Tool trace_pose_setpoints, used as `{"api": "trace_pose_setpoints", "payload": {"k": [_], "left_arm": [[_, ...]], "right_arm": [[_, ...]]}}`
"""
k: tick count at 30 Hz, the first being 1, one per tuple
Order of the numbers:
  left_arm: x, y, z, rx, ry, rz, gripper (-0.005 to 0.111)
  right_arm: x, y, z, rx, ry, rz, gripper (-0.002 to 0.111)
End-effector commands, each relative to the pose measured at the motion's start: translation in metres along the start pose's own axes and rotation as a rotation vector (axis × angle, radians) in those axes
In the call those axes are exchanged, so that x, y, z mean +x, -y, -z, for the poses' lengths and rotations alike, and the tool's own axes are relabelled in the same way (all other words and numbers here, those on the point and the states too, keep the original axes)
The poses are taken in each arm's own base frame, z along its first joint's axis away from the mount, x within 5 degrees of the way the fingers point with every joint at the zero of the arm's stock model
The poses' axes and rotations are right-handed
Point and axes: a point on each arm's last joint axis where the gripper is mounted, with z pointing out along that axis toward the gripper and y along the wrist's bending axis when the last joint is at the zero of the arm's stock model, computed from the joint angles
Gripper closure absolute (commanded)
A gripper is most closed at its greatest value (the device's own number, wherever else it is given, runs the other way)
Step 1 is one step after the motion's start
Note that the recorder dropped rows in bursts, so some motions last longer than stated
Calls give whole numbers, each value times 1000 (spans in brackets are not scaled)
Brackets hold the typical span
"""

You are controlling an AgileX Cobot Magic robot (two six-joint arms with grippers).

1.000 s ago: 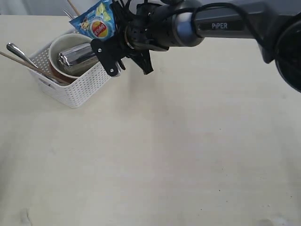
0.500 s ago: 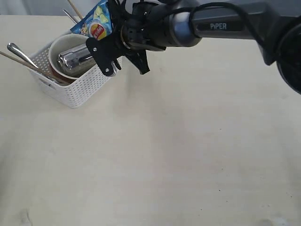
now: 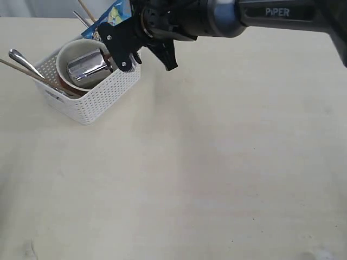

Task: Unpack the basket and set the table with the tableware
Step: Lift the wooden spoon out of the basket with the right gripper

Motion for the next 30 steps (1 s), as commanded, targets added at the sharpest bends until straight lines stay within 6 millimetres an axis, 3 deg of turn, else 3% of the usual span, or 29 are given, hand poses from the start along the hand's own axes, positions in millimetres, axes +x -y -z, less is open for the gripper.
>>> {"api": "trace_pose_setpoints", "payload": {"k": [1,10,18,24,30], "left_arm": [[0,0,0,6,4,1,107],[0,0,0,6,4,1,107],[0,0,0,6,4,1,107],[0,0,0,6,4,1,107],[0,0,0,6,4,1,107]], "right_arm": [[7,6,11,-4,-35,-5,109],[17,8,22,-41,-116,-6,109],[32,21,46,-22,-194,-62,109],[46,34,78,-7,-262,-159,109],[49,32,111,-89,-383,-166,109]]}}
